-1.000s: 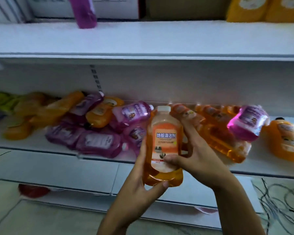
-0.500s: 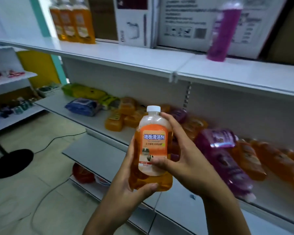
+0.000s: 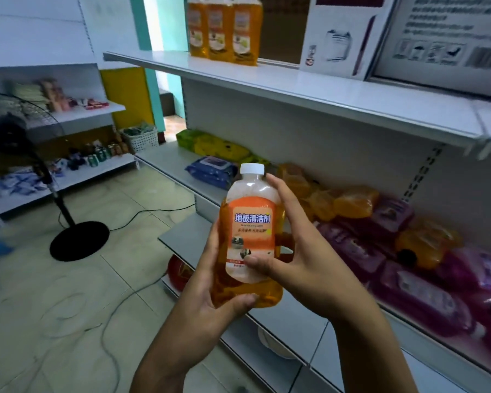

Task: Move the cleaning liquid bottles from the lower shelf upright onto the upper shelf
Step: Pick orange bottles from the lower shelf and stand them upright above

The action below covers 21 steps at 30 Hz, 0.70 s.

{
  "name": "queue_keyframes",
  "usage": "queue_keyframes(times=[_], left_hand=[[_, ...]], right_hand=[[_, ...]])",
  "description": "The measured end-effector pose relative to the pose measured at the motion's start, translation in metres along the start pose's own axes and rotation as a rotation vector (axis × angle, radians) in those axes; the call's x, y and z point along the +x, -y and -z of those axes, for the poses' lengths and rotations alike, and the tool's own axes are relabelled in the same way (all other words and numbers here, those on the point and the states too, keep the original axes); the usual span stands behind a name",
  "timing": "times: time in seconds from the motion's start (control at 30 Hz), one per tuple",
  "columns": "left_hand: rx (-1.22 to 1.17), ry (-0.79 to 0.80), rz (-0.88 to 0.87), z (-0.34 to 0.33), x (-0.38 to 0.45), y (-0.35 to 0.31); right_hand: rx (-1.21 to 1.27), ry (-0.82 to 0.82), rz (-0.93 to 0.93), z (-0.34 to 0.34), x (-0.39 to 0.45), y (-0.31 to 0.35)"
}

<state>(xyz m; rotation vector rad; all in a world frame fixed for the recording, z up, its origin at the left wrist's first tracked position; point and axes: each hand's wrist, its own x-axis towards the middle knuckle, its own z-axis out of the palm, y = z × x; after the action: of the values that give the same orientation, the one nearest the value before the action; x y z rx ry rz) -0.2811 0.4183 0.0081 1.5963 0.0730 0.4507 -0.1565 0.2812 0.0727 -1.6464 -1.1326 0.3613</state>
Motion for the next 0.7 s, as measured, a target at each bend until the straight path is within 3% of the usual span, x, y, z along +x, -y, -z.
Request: queue_keyframes(times=[0.2,0.37,0.7], left_hand=[[0.006,-0.102,-0.017,0.057,0.039,0.014],[0.075,-0.199,-0.117,0.134,0.099,0.010],[0.144,-0.124,-0.342,0.263,0.229,-0.030]], right_hand=[[0.013,0.084,-0.007,-0.027,0.081,-0.019],[0.051,0.023,0.123,-0.063,0.177,-0.026],[0.010,-0.034,0.287,-0.081,0.349,0.010]])
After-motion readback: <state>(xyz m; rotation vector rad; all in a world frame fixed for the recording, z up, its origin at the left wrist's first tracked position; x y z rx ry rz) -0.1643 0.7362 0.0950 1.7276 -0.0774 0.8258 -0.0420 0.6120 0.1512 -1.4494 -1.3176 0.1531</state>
